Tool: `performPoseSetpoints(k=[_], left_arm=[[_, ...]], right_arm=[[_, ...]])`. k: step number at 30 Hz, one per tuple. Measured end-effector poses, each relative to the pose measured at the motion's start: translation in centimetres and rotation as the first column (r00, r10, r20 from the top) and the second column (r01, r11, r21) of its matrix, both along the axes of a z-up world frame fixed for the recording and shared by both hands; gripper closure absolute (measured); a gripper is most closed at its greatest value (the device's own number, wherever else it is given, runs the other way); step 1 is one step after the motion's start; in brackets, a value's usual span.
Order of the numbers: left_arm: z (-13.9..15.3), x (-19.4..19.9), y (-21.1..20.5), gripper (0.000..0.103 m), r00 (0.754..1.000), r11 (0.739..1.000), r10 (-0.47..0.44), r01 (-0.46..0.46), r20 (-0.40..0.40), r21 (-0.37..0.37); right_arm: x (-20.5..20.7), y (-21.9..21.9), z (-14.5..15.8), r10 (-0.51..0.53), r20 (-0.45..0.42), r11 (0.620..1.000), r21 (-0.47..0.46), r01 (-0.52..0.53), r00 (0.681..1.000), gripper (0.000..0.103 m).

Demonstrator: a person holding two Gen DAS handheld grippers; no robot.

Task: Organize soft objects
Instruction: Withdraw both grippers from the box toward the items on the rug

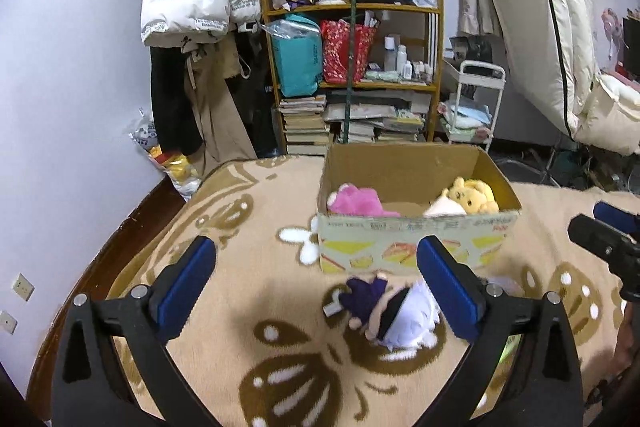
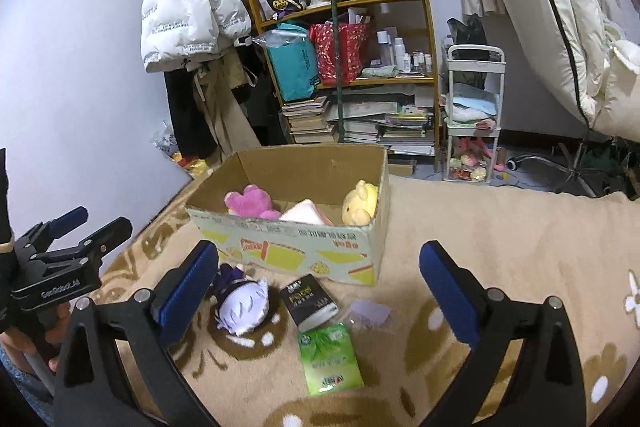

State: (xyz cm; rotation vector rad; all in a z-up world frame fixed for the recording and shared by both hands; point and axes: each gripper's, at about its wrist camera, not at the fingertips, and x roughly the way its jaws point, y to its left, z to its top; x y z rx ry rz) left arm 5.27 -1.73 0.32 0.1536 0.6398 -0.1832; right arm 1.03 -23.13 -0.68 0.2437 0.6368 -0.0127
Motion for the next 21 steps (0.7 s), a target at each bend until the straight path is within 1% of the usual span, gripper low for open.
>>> performPoseSetpoints(k=[2,4,8,12,21], left_arm=[[-0.2,-0.5,-0.2,0.003,1.0,1.0,0.001,-0.001,-0.007,0.021],[-0.3,-0.8,-0.4,0.003,1.0,0.999,0.009,-0.008,-0.008,0.036],[-0.7,-1.2,-0.7,0.003,1.0,0.998,-0.005,0.006,-0.017,0.055],[-1.1,-0.9,-0.9,0.003,0.999,0.999,-0.011,0.013,-0.042,0.051],[-2.8,0.4,-1.7,0.003,0.995,0.999,-0.014,0.019,-0.1,0.05]], right_arm=[[-0.4,0.2,0.0,-0.004,0.0,1.0,-0.015,0.004,1.0,0.0],[-0.8,0.3,0.0,-0.003,-0.003,1.0,-0.008,0.003,1.0,0.0],[-1.3,0.4,-0.1,-0.009,-0.012,1.0,-0.009,0.009,1.0,0.0],[-1.3,0.3,-0.6,-0.007,-0.027,1.0,0.016,0.007,1.0,0.0],[0.5,0.9,-2.0,0.015,-0.073,1.0,0.001,-0.015,0.997,0.0]])
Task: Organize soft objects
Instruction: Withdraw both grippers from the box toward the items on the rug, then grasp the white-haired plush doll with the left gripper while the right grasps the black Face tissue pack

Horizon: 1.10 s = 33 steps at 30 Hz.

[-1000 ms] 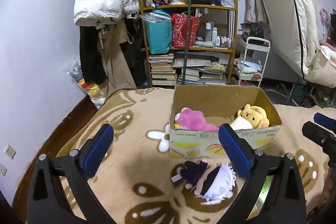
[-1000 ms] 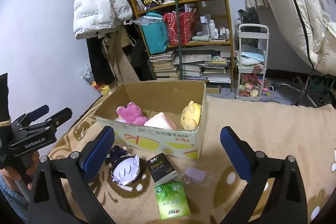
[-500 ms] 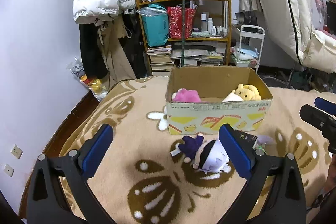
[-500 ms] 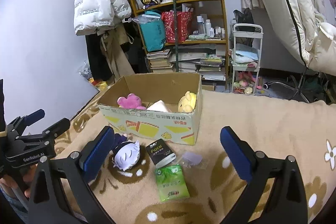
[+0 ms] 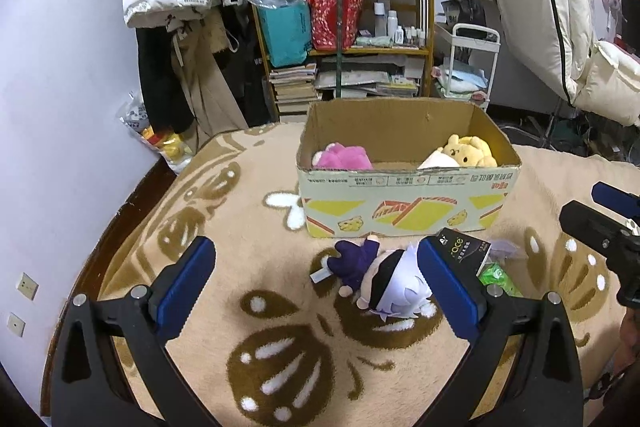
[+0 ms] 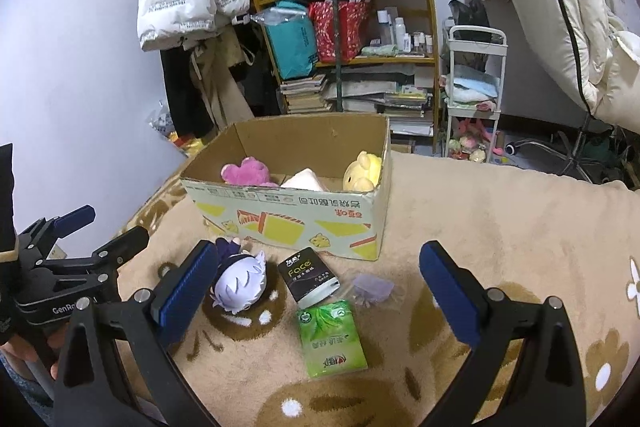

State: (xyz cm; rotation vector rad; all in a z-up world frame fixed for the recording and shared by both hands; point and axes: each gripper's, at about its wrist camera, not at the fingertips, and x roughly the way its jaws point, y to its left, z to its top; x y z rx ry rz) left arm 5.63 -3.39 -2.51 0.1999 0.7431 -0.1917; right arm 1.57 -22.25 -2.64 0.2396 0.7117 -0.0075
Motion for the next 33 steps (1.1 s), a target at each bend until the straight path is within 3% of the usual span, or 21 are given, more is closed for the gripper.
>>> performPoseSetpoints(k=[28,33], left_arm=[[-7.7,4.4,-5.5,0.003,0.977,0.994,-0.09,0.101,-0.193,0.051],[-9.1,4.6,-6.4,0.003,0.967,0.989,-0.111,0.131,-0.23,0.074]], right_arm=[[6.9,-0.3,-5.9,0.031,-0.159,0.997,0.077,-0.019,0.987,0.0],[7.6,0.1,-7.0,0.043,-0.188,0.996,0.079,-0.029,0.981,0.006]])
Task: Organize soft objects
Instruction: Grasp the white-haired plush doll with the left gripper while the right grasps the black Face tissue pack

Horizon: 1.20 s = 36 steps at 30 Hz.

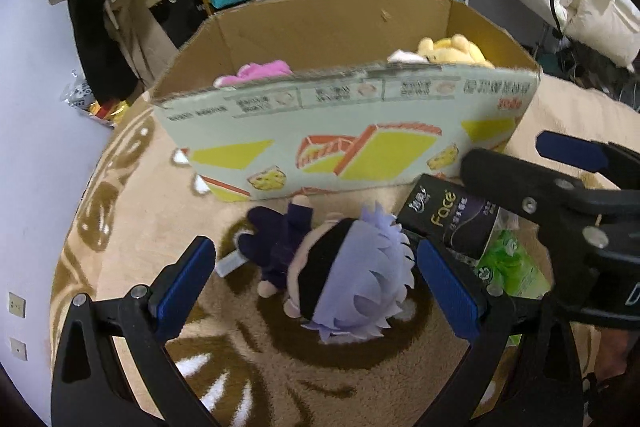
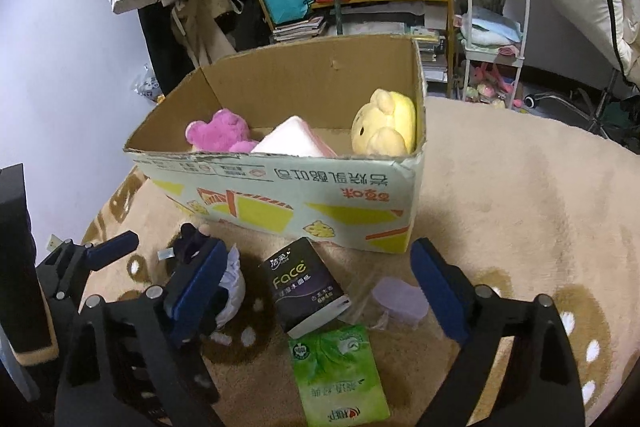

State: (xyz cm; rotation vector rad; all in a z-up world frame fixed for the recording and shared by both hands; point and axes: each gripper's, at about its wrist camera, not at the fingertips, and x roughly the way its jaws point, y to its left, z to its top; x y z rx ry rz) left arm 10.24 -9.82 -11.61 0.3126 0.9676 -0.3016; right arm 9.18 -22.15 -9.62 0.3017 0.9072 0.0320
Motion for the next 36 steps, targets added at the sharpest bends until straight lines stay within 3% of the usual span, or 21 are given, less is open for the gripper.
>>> performPoseSetpoints(k=[12,15,20,24,32,34,36], left_arm=[[-2.7,0.5,-0.4,0.003,0.998,0.998,0.002,0.002,-0.06,0.06],[-2.9,0.5,-0.4,0.004,0.998,0.998,0.0,0.003,-0.063,0.055],[-3.4,0.4,-0.4,0.016,0.996,0.998,-0.024,0.029,-0.082,0.062],[-3.7,0.2,-0.6,0.025,0.995,0.996,-0.039,0.046,-0.09,0.077],[-3.4,0.2,0.2,0.033,0.994,0.999,-0.026,0.029,-0.104,0.026],[-3.2,0.2,0.5,0.043,0.993,1.0,-0.026,0.027,-0.113,0.005],[-2.9,0.3,0.9,0.043,0.993,1.0,-0.015,0.013,-0.118,-0.013]], right_arm=[[1.7,0.7,-3.7,0.08,-0.138,0.996,0.047,-0.074,0.987,0.029],[1.9,0.9,-4.3,0.091,-0.149,0.995,0.057,-0.083,0.985,0.03],[2.5,1.5,-4.5,0.113,-0.155,0.993,0.044,-0.107,0.981,0.032],[2.7,2.2,-4.8,0.134,-0.171,0.991,0.024,-0.132,0.976,0.04],[2.7,3.4,-5.0,0.15,-0.172,0.988,-0.016,-0.155,0.974,0.045],[2.7,3.6,-5.0,0.15,-0.171,0.988,-0.02,-0.156,0.974,0.046],[2.3,3.4,-4.8,0.147,-0.165,0.988,-0.023,-0.152,0.975,0.046]])
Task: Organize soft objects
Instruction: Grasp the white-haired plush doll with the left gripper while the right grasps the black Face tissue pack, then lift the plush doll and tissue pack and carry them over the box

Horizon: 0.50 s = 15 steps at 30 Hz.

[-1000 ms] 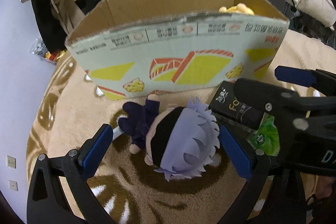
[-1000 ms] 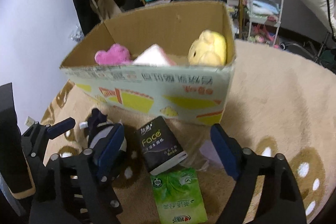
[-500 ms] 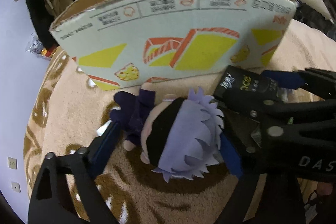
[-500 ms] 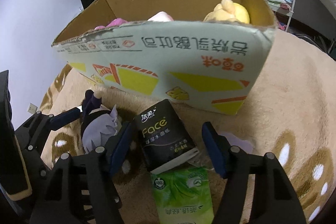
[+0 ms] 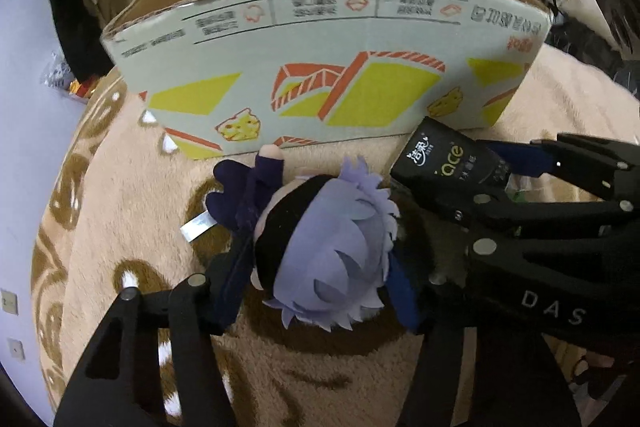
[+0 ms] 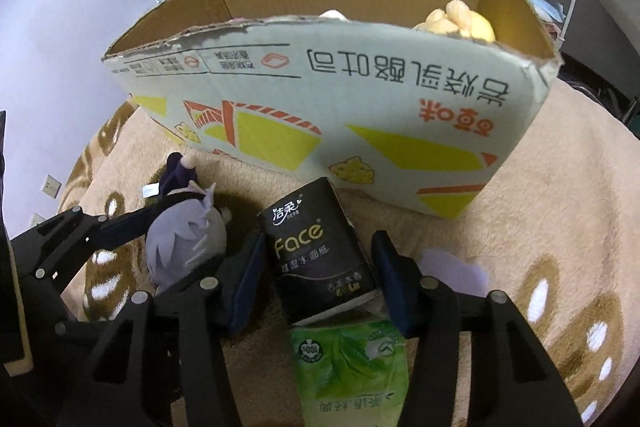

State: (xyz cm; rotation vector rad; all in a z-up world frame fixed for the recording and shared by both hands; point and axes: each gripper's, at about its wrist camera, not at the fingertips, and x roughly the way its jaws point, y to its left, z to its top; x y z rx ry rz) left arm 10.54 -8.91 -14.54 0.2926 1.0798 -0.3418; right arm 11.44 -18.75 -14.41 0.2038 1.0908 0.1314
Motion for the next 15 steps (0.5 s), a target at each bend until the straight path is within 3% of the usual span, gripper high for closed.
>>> performPoseSetpoints(k=[6,15], left_arm=[[0.5,0.2,0.7,0.045,1.0,0.999,0.028,-0.028,-0.008,-0.041],[3.3,-0.2,3.4,0.045,0.989,0.985,0.13,-0.121,0.073,-0.125]], right_arm=[[-0.5,-0.6,0.9,-0.032,0.028,0.999,0.009,0.032,0.999,0.047],[-2.2,-1.5,3.8,-0.066,0.102,0.998,0.025,0.064,0.993,0.047]])
